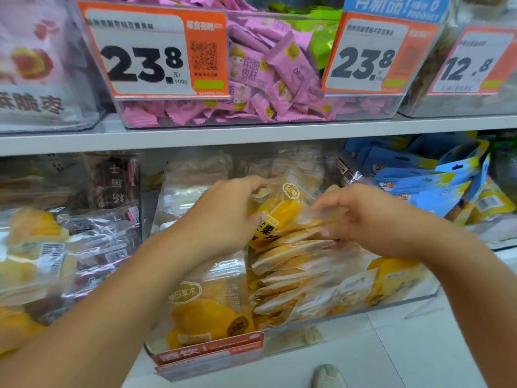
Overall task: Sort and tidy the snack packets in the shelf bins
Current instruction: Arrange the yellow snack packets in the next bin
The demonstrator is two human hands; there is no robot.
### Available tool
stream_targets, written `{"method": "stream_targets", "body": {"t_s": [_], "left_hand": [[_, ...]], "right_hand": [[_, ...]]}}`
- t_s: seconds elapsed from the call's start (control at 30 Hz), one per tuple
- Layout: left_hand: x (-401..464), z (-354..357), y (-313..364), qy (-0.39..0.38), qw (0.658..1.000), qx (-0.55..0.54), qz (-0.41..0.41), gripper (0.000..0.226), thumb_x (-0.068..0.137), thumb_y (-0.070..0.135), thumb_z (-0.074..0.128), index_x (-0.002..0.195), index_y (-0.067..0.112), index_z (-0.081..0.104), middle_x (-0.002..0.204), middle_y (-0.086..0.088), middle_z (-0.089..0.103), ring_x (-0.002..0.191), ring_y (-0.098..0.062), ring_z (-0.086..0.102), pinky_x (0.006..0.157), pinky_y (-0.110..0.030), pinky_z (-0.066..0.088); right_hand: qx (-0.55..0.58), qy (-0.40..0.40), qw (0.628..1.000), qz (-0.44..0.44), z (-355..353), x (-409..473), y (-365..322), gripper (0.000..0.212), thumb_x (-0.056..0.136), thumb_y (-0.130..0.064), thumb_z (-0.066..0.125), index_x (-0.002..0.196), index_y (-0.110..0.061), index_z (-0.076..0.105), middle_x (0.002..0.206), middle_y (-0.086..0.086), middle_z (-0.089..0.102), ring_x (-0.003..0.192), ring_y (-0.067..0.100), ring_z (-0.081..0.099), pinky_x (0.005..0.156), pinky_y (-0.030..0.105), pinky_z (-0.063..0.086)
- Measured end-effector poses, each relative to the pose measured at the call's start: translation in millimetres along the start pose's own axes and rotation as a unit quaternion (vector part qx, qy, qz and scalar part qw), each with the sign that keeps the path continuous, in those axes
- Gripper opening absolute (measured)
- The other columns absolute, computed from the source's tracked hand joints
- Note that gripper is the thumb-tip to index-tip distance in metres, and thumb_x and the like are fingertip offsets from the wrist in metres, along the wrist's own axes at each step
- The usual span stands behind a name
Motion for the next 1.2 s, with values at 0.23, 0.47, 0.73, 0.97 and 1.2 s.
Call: {"method": "stream_targets", "body": {"t_s": [0.23, 0.47, 0.73, 0.97, 1.2], "left_hand": [[18, 15, 5, -0.096, 0.994, -0.05, -0.022, 0.061, 0.097, 0.006, 0.046, 0.151, 0.031, 0.033, 0.125, 0.004, 0.058, 0.104, -0.019, 0.059, 0.082, -0.026, 0.048], [15, 12, 9, -0.087, 0.984, -0.138, -0.075, 0.081, 0.083, 0.084, 0.01, 0.136, 0.043, 0.056, 0.126, 0.013, 0.06, 0.098, -0.017, 0.055, 0.097, -0.04, 0.043], [10, 22, 27, -0.124, 0.991, -0.056, 0.007, 0.083, 0.076, 0.093, 0.011, 0.082, 0.035, 0.071, 0.09, 0.012, 0.064, 0.09, -0.007, 0.059, 0.087, -0.036, 0.047], [6, -1, 10, -0.043, 0.992, -0.08, 0.087, 0.063, 0.077, 0.063, 0.07, 0.136, 0.053, 0.05, 0.131, 0.025, 0.059, 0.101, 0.004, 0.06, 0.097, -0.031, 0.05], [2, 4, 10, 0.003, 0.995, 0.008, 0.103, 0.025, 0.092, 0.046, 0.064, 0.076, 0.029, 0.072, 0.059, 0.01, 0.055, 0.064, -0.007, 0.052, 0.072, -0.036, 0.051]], "right_hand": [[0.012, 0.055, 0.998, 0.024, 7, 29, -8, 0.012, 0.097, -0.023, 0.065, 0.091, -0.021, 0.075, 0.074, 0.003, 0.074, 0.064, 0.01, 0.072, 0.064, 0.031, 0.061], [-0.094, 0.083, 0.989, 0.079, 7, 34, 8, 0.043, 0.092, -0.048, 0.063, 0.123, -0.02, 0.054, 0.119, 0.002, 0.058, 0.102, 0.023, 0.06, 0.084, 0.037, 0.049], [-0.104, 0.08, 0.99, 0.055, 8, 39, 4, 0.015, 0.081, -0.019, 0.08, 0.094, -0.019, 0.073, 0.093, 0.003, 0.07, 0.085, 0.02, 0.066, 0.073, 0.032, 0.055], [-0.064, 0.193, 0.977, -0.057, -13, 10, -39, 0.017, 0.084, -0.017, 0.078, 0.088, -0.034, 0.077, 0.074, -0.017, 0.064, 0.071, 0.001, 0.061, 0.061, 0.0, 0.041], [0.065, 0.124, 0.986, -0.087, -3, -2, -37, 0.05, 0.082, 0.011, 0.062, 0.101, -0.033, 0.074, 0.102, -0.015, 0.072, 0.099, -0.001, 0.067, 0.088, 0.026, 0.058]]}}
Point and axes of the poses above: each hand's wrist, its own x-axis towards the middle knuckle, its own z-axis out of the palm, y = z × x, the point moved 5 cm from there along x, towards the middle knuckle
